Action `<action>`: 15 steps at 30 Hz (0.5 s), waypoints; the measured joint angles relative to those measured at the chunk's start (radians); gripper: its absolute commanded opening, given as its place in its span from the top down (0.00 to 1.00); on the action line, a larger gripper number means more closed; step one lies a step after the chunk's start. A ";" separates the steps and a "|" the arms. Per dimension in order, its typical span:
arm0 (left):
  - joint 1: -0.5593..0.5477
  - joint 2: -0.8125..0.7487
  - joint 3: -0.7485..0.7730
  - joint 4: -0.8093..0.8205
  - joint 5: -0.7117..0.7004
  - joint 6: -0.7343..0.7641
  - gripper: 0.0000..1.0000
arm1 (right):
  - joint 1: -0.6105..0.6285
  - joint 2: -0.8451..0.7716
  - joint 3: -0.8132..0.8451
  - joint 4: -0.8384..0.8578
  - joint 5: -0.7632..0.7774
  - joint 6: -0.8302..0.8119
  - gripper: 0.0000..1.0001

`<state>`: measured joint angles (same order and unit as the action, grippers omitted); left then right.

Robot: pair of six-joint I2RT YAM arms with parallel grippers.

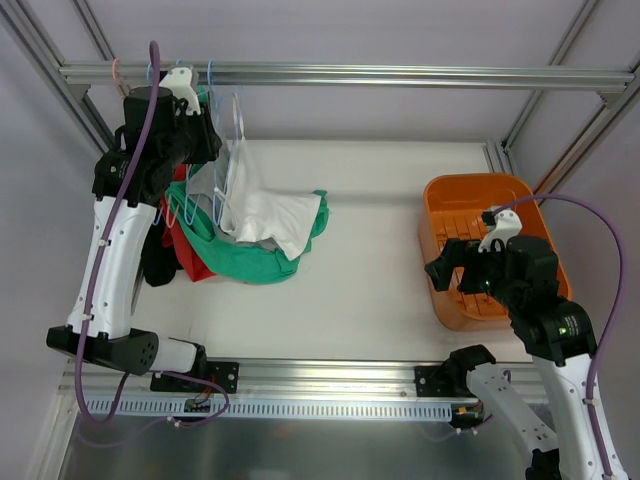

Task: Remove the tank top from the hanger

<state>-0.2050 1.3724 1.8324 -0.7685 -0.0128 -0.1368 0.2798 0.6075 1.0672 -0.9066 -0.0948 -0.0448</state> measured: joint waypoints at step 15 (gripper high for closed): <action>-0.025 0.018 0.047 0.000 -0.023 0.009 1.00 | 0.000 0.002 -0.019 0.034 -0.019 0.007 0.01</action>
<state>-0.2302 1.3903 1.8790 -0.7681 -0.0360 -0.1280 0.2798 0.6094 1.0485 -0.8726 -0.1135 -0.0376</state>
